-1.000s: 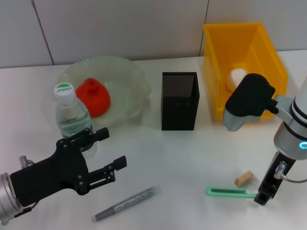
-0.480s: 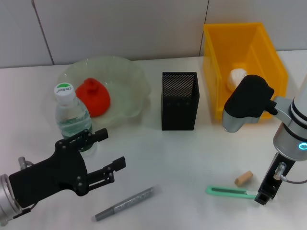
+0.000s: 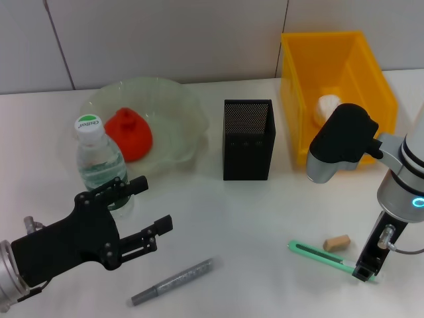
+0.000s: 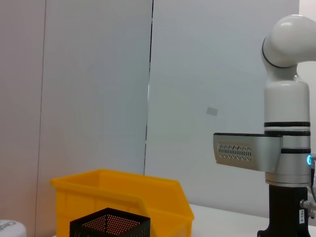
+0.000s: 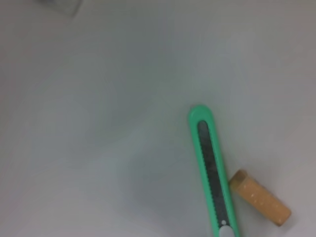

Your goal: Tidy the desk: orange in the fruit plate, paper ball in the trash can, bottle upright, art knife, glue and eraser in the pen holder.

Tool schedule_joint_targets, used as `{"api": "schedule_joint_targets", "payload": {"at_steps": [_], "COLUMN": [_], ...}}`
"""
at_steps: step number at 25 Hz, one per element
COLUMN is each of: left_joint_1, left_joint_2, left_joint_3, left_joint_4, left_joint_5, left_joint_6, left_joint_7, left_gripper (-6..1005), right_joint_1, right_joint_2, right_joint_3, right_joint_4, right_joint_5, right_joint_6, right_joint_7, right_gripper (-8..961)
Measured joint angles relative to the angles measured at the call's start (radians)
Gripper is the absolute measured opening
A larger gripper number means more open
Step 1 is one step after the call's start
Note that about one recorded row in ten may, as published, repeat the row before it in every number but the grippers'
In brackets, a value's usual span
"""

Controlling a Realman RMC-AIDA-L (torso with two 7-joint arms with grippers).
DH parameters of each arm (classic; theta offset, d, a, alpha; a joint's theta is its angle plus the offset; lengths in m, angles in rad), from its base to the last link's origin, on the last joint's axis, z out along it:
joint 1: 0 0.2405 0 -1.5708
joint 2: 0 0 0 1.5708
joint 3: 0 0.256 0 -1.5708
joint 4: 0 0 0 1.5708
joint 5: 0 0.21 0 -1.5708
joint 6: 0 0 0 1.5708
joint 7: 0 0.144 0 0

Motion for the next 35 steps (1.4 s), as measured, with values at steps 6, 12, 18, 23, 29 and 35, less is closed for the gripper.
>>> {"api": "schedule_joint_targets", "payload": {"at_steps": [6, 12, 18, 23, 29, 35], "left_joint_1": [-0.001, -0.003, -0.002, -0.002, -0.002, -0.002], "left_joint_2": [0.0, 0.0, 0.0, 0.0, 0.001, 0.002], "left_joint_3": [0.0, -0.001, -0.007, -0.011, -0.012, -0.015], "left_joint_4": [0.0, 0.0, 0.0, 0.0, 0.0, 0.001], "left_joint_5": [0.0, 0.0, 0.0, 0.0, 0.0, 0.0], "left_joint_6": [0.0, -0.001, -0.001, 0.0, 0.0, 0.0], "left_joint_7": [0.0, 0.002, 0.003, 0.003, 0.003, 0.003], "left_gripper": [780, 780, 780, 780, 780, 780], "right_joint_1": [0.0, 0.0, 0.001, 0.0, -0.007, -0.026], "right_joint_2": [0.0, 0.0, 0.0, 0.001, 0.001, 0.002], "right_joint_3": [-0.024, -0.027, -0.043, -0.05, -0.043, -0.039], "right_joint_4": [0.0, 0.002, 0.007, 0.045, 0.122, 0.24], "right_joint_5": [0.0, 0.002, 0.002, 0.014, 0.031, 0.045], "right_joint_6": [0.0, 0.0, -0.001, -0.006, -0.024, -0.03], "right_joint_7": [0.008, 0.009, 0.01, 0.011, 0.014, 0.015], "right_gripper": [234, 208, 179, 179, 179, 179]}}
